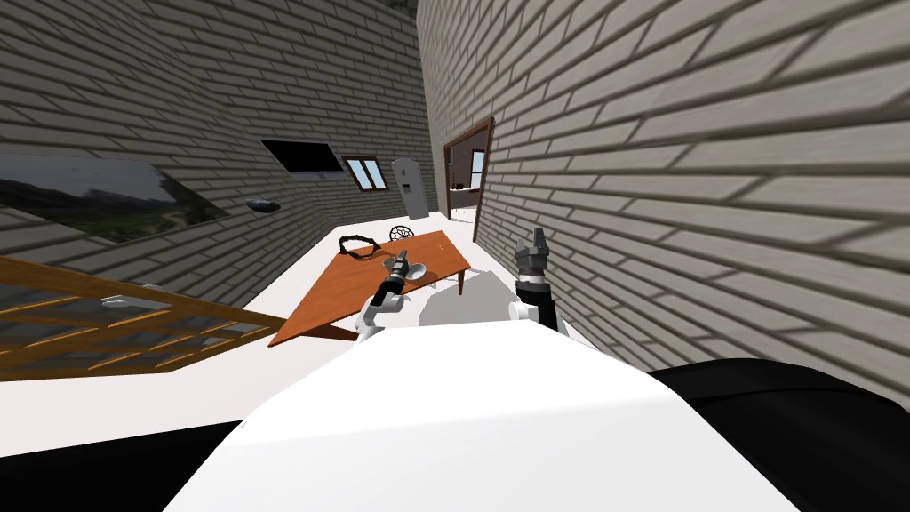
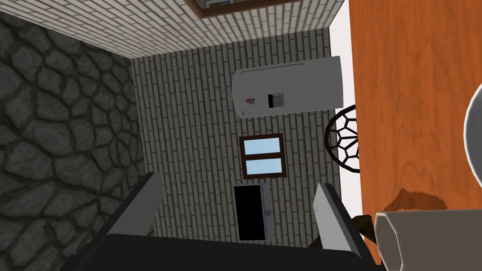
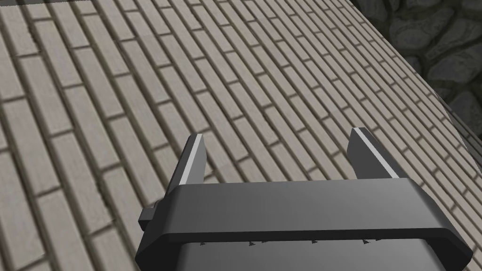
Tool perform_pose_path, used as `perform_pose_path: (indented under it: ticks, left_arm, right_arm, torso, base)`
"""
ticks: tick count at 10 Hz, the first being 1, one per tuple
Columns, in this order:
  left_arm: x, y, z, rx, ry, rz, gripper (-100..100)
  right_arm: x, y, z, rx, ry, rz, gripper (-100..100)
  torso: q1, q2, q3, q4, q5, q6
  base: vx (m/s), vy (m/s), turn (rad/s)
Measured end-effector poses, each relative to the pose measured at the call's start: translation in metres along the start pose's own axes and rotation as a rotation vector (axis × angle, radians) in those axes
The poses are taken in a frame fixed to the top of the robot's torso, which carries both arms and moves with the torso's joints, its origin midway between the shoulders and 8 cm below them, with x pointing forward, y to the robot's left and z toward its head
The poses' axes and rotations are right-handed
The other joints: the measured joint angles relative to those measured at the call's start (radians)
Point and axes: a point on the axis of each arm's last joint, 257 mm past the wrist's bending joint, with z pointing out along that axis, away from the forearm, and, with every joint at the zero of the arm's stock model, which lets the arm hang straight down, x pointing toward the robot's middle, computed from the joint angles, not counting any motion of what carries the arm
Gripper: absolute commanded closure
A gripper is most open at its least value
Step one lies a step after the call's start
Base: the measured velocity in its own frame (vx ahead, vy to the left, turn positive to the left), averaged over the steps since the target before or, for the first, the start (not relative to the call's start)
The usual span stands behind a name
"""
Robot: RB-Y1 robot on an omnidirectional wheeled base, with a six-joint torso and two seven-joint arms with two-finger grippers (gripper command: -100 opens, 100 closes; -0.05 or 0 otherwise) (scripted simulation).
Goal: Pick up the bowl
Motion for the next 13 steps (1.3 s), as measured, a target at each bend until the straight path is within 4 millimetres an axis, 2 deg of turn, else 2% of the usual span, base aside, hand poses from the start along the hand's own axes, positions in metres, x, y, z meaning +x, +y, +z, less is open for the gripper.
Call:
perform_pose_path:
  ticks: [4,6,12,13]
  left_arm:
    - [-0.009,0.049,0.012,-0.14,0.012,0.005,-100]
    - [-0.009,0.065,0.014,-0.202,0.016,0.006,-100]
    - [-0.019,0.128,0.019,-0.418,0.027,0.012,-100]
    - [-0.02,0.136,0.015,-0.449,0.029,0.012,-100]
  right_arm:
    - [0.0,0.0,0.0,0.0,0.0,0.0,0]
    - [0.0,0.0,0.0,0.0,0.0,0.0,0]
    - [0.0,0.0,0.0,0.0,0.0,0.0,0]
    - [0.0,0.0,0.0,0.0,0.0,0.0,0]
  torso:
    - [0.0,-0.001,-0.001,0.0,0.0,0.0]
    - [0.0,-0.002,-0.001,0.0,0.0,0.0]
    - [0.0,-0.003,-0.002,-0.001,0.0,0.0]
    - [0.0,-0.003,-0.002,-0.001,0.0,0.0]
  base:
    - [-0.028,-0.002,-0.012]
    - [-0.016,-0.003,-0.013]
    - [-0.002,-0.003,-0.011]
    - [0.011,-0.004,-0.01]
